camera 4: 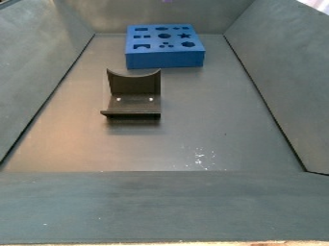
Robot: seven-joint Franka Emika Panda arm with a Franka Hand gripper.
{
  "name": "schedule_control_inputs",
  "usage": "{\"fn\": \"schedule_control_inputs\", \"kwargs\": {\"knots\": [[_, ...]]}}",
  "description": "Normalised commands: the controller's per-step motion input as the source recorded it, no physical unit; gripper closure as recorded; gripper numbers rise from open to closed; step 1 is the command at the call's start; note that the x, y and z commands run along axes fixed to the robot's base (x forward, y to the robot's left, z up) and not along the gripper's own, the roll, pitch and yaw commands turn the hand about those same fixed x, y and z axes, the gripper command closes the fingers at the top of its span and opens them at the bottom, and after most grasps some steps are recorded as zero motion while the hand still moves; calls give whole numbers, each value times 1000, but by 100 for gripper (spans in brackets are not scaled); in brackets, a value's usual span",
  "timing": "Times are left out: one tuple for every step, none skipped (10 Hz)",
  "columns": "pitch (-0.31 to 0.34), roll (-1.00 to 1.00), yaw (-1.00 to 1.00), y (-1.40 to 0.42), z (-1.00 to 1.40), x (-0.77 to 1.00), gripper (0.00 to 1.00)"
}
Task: Pick up the double-square object. Move to above the board. Insert the double-square object.
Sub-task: Insert the double-square object.
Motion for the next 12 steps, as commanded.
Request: {"fn": "schedule_control_inputs", "kwargs": {"knots": [[-183, -51, -349, -183, -257, 700, 100], [-180, 0, -326, -211, -337, 726, 100], [-71, 0, -277, -229, -357, 791, 100], [0, 0, -266, -234, -391, 786, 100], [0, 31, -331, -226, -397, 689, 100], [0, 29, -377, -220, -391, 651, 100], [0, 6, -354, -223, -380, 689, 100], [0, 0, -343, -183, -291, 740, 100], [-17, -37, -340, -160, -211, 751, 100], [-26, -69, -343, -140, -180, 749, 100], [-20, -86, -346, -123, -160, 751, 100], [-20, -80, -340, -111, -171, 757, 100]]}}
